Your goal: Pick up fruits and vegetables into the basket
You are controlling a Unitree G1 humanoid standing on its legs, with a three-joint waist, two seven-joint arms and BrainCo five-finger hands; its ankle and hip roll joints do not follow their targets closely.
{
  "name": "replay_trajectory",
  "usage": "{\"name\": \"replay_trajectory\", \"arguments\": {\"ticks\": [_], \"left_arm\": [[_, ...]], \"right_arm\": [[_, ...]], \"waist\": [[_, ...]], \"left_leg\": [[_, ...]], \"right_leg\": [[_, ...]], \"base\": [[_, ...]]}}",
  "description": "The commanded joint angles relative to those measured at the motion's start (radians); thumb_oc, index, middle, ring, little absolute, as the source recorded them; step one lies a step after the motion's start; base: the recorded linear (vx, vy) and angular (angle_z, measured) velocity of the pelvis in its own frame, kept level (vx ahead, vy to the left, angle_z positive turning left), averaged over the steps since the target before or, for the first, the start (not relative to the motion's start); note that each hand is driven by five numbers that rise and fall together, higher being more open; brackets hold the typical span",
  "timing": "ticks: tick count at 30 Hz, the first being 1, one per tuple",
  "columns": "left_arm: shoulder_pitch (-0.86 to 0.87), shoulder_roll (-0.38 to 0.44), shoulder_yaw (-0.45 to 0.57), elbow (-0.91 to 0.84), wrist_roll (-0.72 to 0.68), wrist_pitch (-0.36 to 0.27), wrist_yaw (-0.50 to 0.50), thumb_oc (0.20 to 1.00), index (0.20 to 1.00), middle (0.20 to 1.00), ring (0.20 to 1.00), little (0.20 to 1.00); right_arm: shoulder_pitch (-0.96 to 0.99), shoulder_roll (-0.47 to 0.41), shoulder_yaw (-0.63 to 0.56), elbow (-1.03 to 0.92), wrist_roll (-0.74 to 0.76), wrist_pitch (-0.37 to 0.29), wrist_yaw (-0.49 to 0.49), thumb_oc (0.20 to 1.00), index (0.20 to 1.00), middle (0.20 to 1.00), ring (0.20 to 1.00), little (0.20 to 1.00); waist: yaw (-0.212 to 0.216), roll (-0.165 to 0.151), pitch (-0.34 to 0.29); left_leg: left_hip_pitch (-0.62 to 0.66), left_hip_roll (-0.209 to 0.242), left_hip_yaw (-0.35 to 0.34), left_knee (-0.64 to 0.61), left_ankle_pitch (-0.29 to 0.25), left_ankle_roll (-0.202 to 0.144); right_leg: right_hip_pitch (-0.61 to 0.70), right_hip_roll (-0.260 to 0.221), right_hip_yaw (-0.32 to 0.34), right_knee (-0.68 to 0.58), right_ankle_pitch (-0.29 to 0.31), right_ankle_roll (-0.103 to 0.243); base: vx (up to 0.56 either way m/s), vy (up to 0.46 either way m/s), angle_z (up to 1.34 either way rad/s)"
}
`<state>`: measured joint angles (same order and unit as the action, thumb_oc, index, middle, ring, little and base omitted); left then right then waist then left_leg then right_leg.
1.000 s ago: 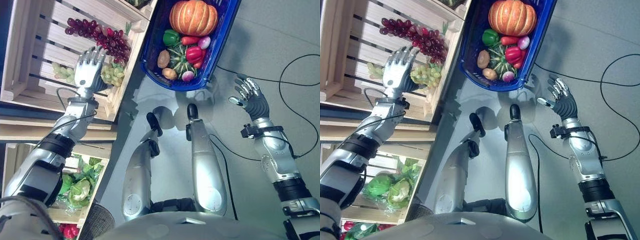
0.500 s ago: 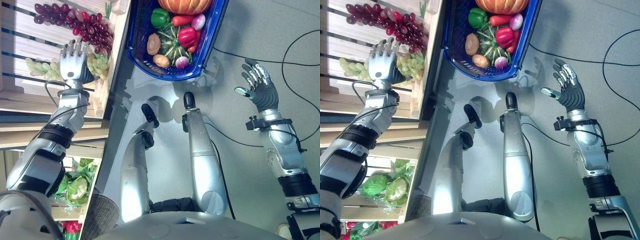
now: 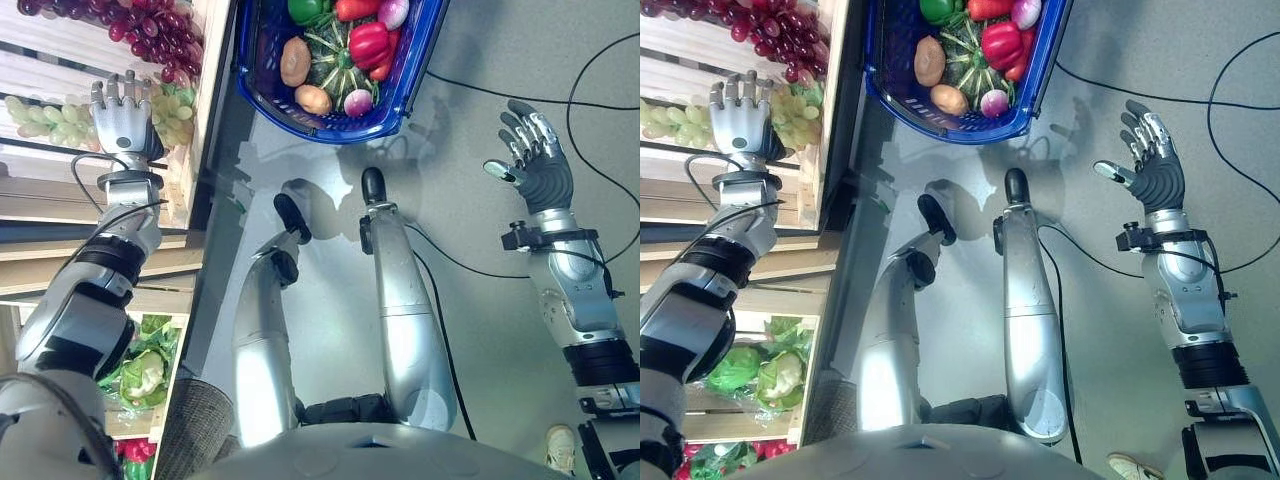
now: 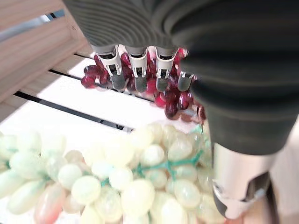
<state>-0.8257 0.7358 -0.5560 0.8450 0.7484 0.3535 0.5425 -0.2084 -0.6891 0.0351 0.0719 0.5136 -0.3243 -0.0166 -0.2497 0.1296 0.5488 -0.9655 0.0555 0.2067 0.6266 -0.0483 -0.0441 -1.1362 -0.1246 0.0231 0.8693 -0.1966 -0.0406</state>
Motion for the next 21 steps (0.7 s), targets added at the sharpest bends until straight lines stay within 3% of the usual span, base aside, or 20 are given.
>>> {"name": "replay_trajectory", "arguments": {"ticks": [1,11,21], "left_arm": [[0.015,0.06,0.003,0.095,0.025,0.06,-0.018,1.0,1.0,1.0,1.0,1.0],[-0.024,0.049,-0.021,0.154,0.048,0.083,0.015,1.0,1.0,1.0,1.0,1.0],[-0.058,0.038,-0.043,0.23,0.011,0.16,-0.01,1.0,1.0,1.0,1.0,1.0]], "right_arm": [[-0.012,0.006,-0.006,-0.04,0.02,-0.058,-0.014,1.0,1.0,1.0,1.0,1.0],[-0.061,-0.018,-0.002,-0.02,0.059,-0.054,-0.019,1.0,1.0,1.0,1.0,1.0],[-0.096,-0.035,0.008,0.003,0.073,-0.071,-0.018,1.0,1.0,1.0,1.0,1.0]], "waist": [[-0.023,-0.036,-0.029],[-0.025,-0.047,-0.029],[-0.03,-0.054,-0.029]], "left_leg": [[-0.034,-0.024,0.007,0.131,-0.13,-0.001],[-0.107,-0.017,0.004,0.183,-0.143,-0.002],[-0.15,-0.013,0.003,0.208,-0.148,-0.004]], "right_leg": [[-0.002,0.066,-0.008,-0.008,0.024,0.068],[-0.072,0.073,-0.005,0.036,0.02,0.065],[-0.113,0.083,0.002,0.051,0.022,0.065]], "base": [[0.03,0.011,-0.06],[0.02,0.027,-0.04],[0.01,0.019,-0.04]]}}
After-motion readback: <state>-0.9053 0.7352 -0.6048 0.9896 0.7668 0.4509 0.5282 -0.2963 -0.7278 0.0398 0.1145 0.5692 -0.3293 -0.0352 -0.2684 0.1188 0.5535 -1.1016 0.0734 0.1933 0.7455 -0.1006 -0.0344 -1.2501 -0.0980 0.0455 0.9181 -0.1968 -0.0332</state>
